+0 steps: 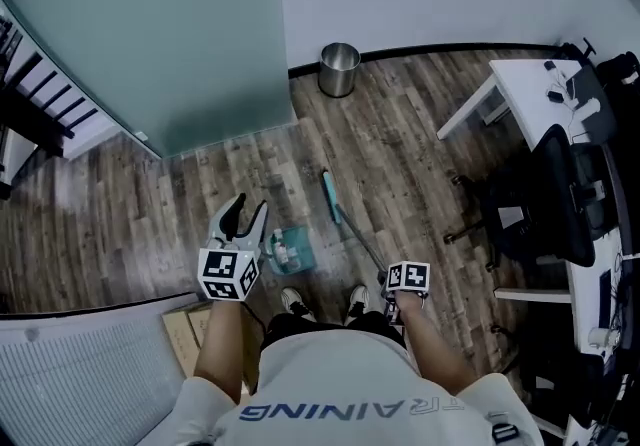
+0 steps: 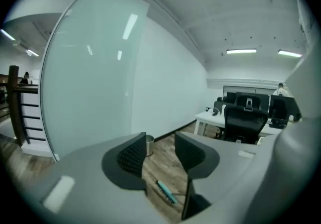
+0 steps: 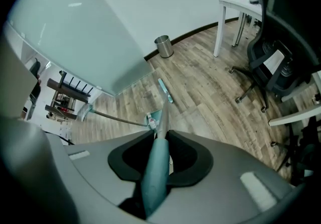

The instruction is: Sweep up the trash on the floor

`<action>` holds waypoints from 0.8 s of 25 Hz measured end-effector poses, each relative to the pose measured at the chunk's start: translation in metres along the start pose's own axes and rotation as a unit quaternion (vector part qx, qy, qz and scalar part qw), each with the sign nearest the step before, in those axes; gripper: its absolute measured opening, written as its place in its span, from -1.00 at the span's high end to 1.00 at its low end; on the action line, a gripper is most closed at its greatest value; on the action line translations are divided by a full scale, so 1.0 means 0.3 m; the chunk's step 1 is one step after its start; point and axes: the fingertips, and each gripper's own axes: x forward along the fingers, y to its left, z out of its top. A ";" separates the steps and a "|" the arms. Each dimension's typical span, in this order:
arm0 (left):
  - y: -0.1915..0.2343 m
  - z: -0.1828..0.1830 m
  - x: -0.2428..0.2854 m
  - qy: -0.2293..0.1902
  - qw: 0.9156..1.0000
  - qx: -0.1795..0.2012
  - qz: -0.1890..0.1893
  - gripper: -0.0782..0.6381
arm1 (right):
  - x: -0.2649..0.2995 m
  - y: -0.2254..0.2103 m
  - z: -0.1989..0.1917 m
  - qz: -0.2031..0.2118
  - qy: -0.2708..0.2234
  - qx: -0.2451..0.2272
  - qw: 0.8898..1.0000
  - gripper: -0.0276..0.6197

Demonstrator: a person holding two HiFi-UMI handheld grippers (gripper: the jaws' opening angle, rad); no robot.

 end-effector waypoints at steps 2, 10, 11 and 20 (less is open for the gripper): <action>-0.039 0.106 -0.028 -0.034 0.999 0.013 0.002 0.39 | -0.026 0.002 0.043 0.001 -0.013 -0.008 1.000 0.58; -0.070 0.394 -0.131 -0.113 0.991 0.018 0.066 0.78 | -0.110 0.028 0.212 0.007 -0.062 -0.046 0.997 0.58; -0.080 0.417 -0.144 -0.123 0.990 0.015 0.072 0.78 | -0.120 0.035 0.238 0.006 -0.067 -0.052 0.996 0.58; -0.177 0.472 -0.188 -0.156 0.984 0.017 0.084 0.78 | -0.180 0.070 0.407 -0.008 -0.101 -0.108 0.989 0.58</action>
